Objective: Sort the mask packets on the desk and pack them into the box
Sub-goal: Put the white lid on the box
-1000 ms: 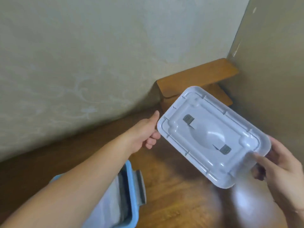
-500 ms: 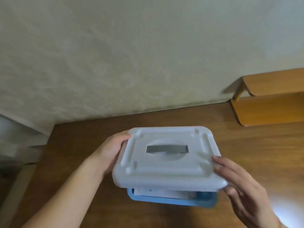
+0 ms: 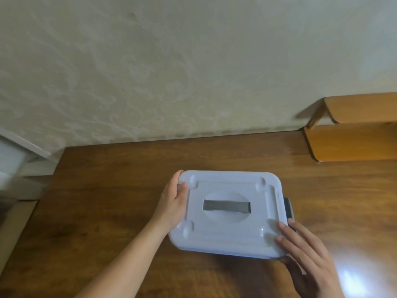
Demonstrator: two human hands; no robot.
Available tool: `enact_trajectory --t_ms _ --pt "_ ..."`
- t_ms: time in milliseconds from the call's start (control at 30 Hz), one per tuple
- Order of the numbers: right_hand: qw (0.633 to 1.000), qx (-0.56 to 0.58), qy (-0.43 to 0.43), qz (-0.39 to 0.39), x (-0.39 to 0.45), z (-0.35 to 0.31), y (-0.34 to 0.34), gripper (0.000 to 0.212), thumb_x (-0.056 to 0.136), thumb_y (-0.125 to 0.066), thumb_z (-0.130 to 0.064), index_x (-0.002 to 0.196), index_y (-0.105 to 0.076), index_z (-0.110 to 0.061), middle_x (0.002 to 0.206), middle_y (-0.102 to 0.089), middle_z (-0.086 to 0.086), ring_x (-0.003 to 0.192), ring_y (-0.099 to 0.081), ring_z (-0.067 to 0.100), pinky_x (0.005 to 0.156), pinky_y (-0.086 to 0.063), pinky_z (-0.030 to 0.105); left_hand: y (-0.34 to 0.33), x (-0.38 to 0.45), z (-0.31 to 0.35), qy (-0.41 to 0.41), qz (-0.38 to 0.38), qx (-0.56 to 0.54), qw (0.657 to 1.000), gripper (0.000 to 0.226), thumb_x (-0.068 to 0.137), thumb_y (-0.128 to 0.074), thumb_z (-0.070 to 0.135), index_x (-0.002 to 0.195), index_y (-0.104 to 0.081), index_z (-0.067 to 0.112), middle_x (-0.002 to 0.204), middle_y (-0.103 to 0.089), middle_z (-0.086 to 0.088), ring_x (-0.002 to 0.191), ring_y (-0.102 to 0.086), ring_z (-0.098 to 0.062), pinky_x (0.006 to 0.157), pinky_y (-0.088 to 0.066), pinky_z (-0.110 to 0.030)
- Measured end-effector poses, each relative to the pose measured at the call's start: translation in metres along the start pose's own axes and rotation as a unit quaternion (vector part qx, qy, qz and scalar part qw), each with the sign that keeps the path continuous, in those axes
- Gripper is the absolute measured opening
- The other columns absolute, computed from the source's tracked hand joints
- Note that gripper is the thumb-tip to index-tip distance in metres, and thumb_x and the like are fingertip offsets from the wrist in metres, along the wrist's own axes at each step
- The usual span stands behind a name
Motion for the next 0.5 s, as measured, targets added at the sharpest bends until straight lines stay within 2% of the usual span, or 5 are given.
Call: enact_trajectory --t_ms 133,233,400,500 --pt "1.0 -0.001 -0.003 0.017 0.002 -0.004 0.006 0.036 0.095 -0.05 -0.038 0.11 -0.068 -0.011 0.131 -0.062 0.007 0.127 -0.052 0.031 0.091 -0.046 0.051 -0.001 0.004 0.001 -0.003 0.007 0.033 0.999 0.049 0.104 -0.034 0.04 0.151 -0.026 0.033 0.156 -0.034 0.004 0.14 -0.034 -0.016 0.112 -0.033 -0.038" --pt "0.998 -0.044 0.013 0.04 0.003 -0.009 0.004 0.034 0.093 -0.055 -0.042 0.101 -0.073 -0.014 0.121 -0.066 0.007 0.118 -0.057 0.027 0.087 -0.048 0.048 -0.001 -0.002 -0.003 -0.007 0.012 0.048 0.999 0.05 0.103 -0.035 0.043 0.151 -0.024 0.037 0.158 -0.028 0.006 0.143 -0.03 -0.016 0.111 -0.031 -0.038" --pt "0.996 0.011 -0.036 0.077 0.004 -0.011 -0.004 0.036 0.092 -0.058 -0.038 0.078 -0.076 -0.009 0.111 -0.069 0.005 0.111 -0.059 0.027 0.085 -0.048 0.049 -0.006 -0.009 -0.006 -0.011 0.019 0.057 0.998 0.053 0.102 -0.03 0.049 0.152 -0.014 0.044 0.161 -0.021 0.009 0.146 -0.026 -0.018 0.111 -0.031 -0.042" --pt "0.988 0.029 -0.101 0.116 0.017 -0.021 -0.01 0.037 0.091 -0.058 -0.035 0.07 -0.072 -0.008 0.098 -0.069 0.002 0.11 -0.06 0.027 0.088 -0.047 0.047 -0.007 -0.008 -0.003 -0.003 0.039 0.126 0.991 0.051 0.102 -0.024 0.051 0.151 -0.01 0.047 0.16 -0.024 0.009 0.141 -0.035 -0.02 0.101 -0.039 -0.038"
Point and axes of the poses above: each hand's wrist, its own x-axis towards the middle knuckle, its own y-axis out of the back of the hand, z = x × y, the point moved 1 cm from there along x, towards the middle knuckle
